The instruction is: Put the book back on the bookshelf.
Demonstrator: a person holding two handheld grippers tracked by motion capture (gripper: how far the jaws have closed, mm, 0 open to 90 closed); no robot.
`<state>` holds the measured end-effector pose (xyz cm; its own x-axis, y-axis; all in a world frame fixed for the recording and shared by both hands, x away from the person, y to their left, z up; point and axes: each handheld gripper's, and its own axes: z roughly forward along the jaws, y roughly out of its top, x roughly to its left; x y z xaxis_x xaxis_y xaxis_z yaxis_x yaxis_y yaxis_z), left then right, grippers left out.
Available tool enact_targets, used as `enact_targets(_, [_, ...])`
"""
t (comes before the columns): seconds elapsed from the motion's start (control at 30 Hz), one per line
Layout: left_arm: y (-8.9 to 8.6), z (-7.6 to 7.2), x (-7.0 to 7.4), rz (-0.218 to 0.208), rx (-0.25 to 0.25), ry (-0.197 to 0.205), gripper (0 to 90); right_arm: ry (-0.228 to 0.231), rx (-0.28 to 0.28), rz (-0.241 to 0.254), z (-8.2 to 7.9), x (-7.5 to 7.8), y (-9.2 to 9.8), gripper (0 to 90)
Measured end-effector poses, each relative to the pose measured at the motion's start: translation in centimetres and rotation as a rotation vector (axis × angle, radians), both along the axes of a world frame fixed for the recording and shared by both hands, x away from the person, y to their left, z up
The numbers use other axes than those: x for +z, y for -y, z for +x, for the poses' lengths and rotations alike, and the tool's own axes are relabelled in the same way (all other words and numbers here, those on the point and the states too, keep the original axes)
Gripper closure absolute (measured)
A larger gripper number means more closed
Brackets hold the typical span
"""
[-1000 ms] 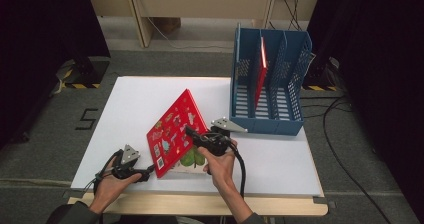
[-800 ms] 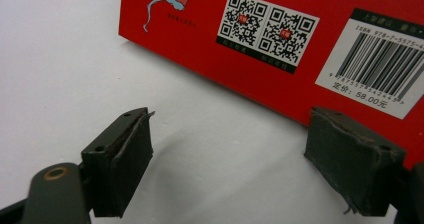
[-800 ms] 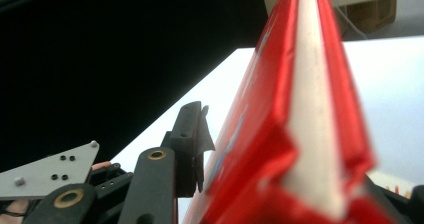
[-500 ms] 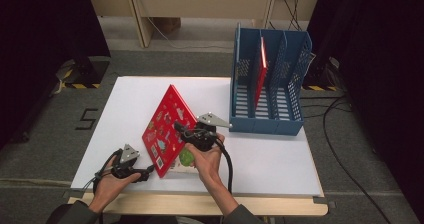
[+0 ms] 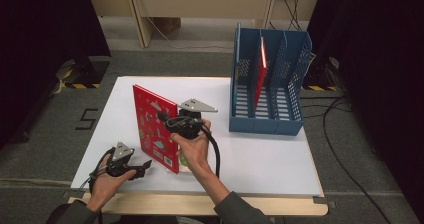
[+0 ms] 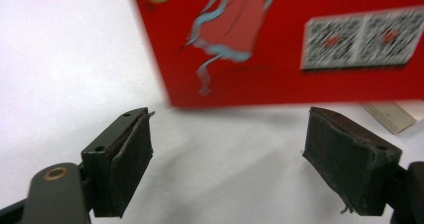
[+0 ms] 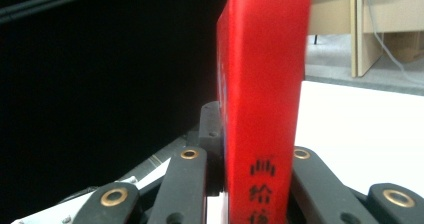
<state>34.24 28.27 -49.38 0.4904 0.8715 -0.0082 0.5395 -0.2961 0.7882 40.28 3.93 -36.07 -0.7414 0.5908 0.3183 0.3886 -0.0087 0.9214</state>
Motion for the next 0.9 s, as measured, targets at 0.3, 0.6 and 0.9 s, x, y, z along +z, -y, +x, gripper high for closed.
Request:
enact_targets(0.3, [0.3, 0.0, -0.1, 0.006, -0.024, -0.006, 18.3, 0.052, -0.021, -0.013, 1.7, 2.6, 2.4, 79.1])
enact_targets(0.6, [0.2, 0.1, -0.1, 0.010, -0.029, -0.017, 18.0, 0.159, -0.053, -0.058, 2.4, 2.1, 5.6, 79.0])
enact_targets(0.9, [0.1, 0.2, -0.1, 0.011, -0.034, -0.027, 17.4, 0.180, -0.048, -0.055, 1.2, 0.3, 8.1, 79.1])
